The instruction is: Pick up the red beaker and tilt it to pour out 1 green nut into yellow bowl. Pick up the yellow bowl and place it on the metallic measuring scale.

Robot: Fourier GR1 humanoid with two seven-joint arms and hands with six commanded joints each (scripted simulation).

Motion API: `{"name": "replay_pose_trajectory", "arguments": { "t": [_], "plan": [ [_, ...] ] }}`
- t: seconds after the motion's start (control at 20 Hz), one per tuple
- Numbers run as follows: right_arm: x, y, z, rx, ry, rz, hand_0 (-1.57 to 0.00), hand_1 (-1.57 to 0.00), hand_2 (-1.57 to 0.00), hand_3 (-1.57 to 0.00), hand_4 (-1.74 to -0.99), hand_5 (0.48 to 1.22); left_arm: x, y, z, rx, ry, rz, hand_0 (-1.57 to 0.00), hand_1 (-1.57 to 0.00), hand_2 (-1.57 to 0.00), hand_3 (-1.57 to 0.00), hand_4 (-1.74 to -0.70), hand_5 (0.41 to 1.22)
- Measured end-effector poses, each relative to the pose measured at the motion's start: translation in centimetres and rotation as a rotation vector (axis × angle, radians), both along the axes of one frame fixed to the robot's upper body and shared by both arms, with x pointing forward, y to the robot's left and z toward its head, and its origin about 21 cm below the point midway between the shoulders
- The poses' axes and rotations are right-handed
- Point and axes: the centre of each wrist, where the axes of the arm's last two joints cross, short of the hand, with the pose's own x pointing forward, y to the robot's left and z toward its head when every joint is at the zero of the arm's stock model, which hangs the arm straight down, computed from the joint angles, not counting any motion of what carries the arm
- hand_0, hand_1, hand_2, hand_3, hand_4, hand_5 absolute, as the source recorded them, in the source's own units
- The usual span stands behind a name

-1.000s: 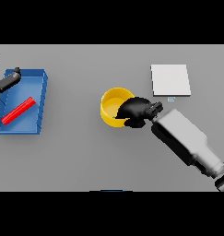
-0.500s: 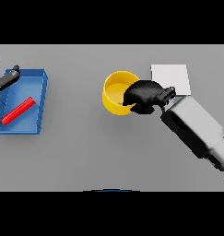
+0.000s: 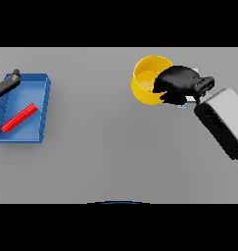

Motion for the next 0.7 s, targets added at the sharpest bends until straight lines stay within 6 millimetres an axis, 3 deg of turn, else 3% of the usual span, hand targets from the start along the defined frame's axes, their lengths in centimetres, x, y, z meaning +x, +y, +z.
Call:
{"name": "replay_pose_trajectory", "arguments": {
  "t": [0.3, 0.5, 0.7],
  "plan": [
    [2.9, -3.5, -0.5, 0.03, -0.018, -0.146, -1.57, -1.57, -1.57, -1.2, -1.72, 1.221, -0.4, -0.6, 0.5, 0.006, 0.002, 0.017, 0.0, 0.0, 0.0, 0.0, -0.82, 0.759],
    [4.1, -6.1, -1.9, 0.029, -0.015, -0.215, -1.57, -1.57, -1.57, -1.17, -1.72, 1.221, -0.4, -0.2, 0.7, 0.017, 0.014, 0.039, 0.0, 0.0, 0.0, 0.0, -0.83, 0.774],
    [5.2, -7.5, -3.3, 0.028, 0.002, -0.284, -1.57, -1.57, -1.57, -1.25, -1.722, 1.221, -0.5, -0.2, 0.3, 0.014, 0.03, 0.042, 0.0, 0.0, 0.0, 0.0, -0.82, 0.759]
  ]
}}
